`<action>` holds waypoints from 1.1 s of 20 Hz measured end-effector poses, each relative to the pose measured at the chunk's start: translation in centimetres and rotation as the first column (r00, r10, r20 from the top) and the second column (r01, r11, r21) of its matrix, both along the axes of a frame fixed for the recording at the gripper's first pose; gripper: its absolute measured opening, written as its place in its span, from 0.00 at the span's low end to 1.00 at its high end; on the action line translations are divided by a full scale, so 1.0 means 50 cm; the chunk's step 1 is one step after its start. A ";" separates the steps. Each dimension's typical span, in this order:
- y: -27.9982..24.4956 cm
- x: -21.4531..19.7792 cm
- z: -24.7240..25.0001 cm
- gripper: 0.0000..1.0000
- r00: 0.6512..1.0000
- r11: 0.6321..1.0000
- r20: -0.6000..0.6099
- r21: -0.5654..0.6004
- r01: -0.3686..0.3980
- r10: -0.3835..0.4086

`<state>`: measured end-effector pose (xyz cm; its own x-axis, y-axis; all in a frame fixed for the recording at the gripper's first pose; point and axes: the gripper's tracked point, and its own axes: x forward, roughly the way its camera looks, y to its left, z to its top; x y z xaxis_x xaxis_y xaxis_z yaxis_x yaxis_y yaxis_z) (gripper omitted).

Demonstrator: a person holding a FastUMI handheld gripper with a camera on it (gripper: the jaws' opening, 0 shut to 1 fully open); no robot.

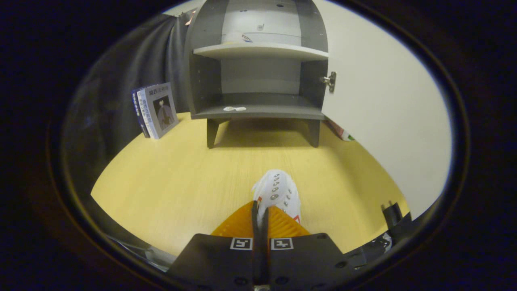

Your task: Open the shoe cabinet door, grab the shoes and put them into the shoe cabinet, then close the shoe cabinet door.

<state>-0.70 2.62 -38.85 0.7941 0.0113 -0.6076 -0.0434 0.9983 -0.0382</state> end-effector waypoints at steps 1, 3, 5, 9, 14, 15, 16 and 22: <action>-0.001 0.001 0.028 0.02 1.000 1.000 0.007 -0.004 0.006 -0.006; -0.001 0.008 0.099 0.02 0.999 1.000 0.048 -0.020 0.015 -0.014; -0.003 0.019 0.177 0.02 0.995 0.999 0.092 -0.038 0.028 -0.025; -0.011 0.066 0.354 0.02 0.974 0.996 0.219 -0.048 0.068 -0.056; -0.005 0.157 0.509 0.02 0.949 0.996 0.314 -0.070 0.051 -0.027; -0.003 0.185 0.531 0.02 0.947 0.996 0.322 -0.077 0.041 -0.014; -0.006 0.214 0.550 0.02 0.942 0.996 0.335 -0.084 0.033 -0.003; -0.021 0.430 0.626 0.02 0.923 0.992 0.378 -0.122 -0.022 0.067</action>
<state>20.82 1.57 -7.57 0.9659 0.0011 -0.2589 -0.0477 0.9836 -0.1737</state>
